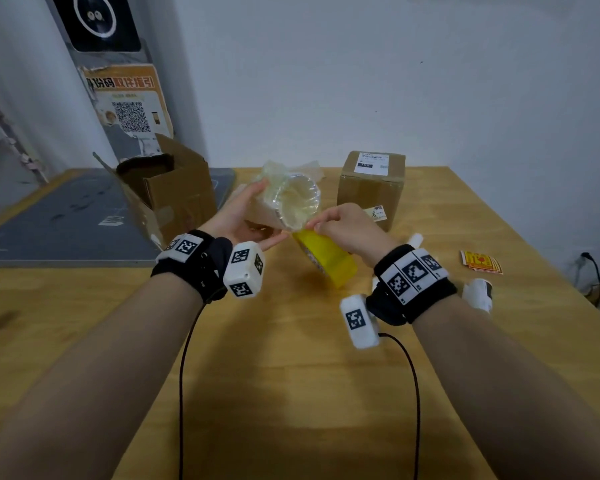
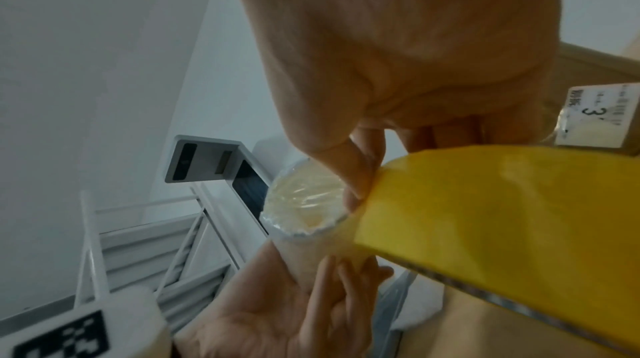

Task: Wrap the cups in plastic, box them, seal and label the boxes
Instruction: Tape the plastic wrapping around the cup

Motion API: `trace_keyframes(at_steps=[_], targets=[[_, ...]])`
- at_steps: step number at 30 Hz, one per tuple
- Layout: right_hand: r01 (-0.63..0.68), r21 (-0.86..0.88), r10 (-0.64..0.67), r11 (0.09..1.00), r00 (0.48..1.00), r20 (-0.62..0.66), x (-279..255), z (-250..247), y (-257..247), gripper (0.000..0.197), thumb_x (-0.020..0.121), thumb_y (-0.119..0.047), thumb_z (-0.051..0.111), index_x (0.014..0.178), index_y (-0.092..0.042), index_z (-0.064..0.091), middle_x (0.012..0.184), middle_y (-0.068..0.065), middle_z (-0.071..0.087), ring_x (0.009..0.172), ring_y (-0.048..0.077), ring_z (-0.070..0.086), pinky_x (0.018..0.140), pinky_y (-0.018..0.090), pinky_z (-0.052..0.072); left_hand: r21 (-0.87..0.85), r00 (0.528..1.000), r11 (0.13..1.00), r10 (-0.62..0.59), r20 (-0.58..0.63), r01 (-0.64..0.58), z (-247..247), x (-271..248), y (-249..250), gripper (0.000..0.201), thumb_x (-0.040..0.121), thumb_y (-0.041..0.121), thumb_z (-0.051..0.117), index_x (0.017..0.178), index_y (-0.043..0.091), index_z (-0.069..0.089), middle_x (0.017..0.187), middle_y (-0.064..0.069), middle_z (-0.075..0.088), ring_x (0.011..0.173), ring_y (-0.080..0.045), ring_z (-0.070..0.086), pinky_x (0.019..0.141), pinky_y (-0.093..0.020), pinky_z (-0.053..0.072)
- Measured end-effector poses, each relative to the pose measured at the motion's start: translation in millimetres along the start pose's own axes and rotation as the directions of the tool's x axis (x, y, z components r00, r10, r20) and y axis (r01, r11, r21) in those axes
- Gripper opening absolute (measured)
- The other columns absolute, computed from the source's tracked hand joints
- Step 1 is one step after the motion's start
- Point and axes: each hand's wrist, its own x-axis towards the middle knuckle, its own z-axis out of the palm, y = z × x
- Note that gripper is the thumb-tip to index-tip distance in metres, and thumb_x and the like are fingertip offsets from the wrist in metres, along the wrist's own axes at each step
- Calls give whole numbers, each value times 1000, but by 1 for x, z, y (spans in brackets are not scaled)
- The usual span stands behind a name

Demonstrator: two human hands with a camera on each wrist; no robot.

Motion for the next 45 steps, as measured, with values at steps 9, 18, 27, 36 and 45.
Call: trace_keyframes(at_steps=[9, 18, 27, 36, 45], targets=[[37, 121, -44, 992, 997, 58, 9, 3, 12, 11, 90, -27, 78, 100, -25, 77, 110, -4, 73, 106, 20, 69, 96, 40, 56, 127, 965, 963, -250, 82, 238, -17, 3, -28, 88, 86, 84, 44, 129, 9, 59, 83, -11, 66, 58, -11, 59, 50, -25, 59], [-102, 97, 86, 990, 984, 155, 8, -7, 14, 9, 93, -31, 76, 99, -25, 79, 105, -6, 74, 106, 21, 68, 99, 40, 55, 457, 977, 865, -159, -142, 207, -31, 11, -43, 42, 107, 44, 40, 80, 13, 50, 48, 5, 50, 32, -4, 37, 35, -15, 32], [-174, 223, 137, 959, 975, 173, -3, -5, 9, 14, 95, -27, 74, 107, -21, 73, 106, 8, 76, 80, 19, 76, 58, 25, 60, 179, 900, 947, 311, -305, -266, -29, -4, -23, 8, 98, 0, 50, 105, 4, 53, 99, -11, 57, 78, -23, 62, 51, -29, 58], [-278, 407, 183, 870, 949, 256, -9, 0, 12, 31, 98, -19, 70, 127, -9, 66, 117, 19, 74, 103, 36, 74, 86, 49, 63, 810, 800, 372, 571, 185, -453, -9, 4, -45, 39, 84, 35, 83, 121, 35, 72, 145, 1, 49, 135, -17, 45, 117, -40, 36], [-422, 315, 271, 850, 864, 425, -15, 17, 2, 22, 105, -30, 59, 114, -10, 61, 89, 11, 73, 73, 23, 73, 65, 36, 63, 731, 883, 557, 451, 133, -394, -19, 5, -29, 30, 92, 38, 74, 122, 41, 68, 142, -2, 53, 121, -21, 57, 88, -38, 56]])
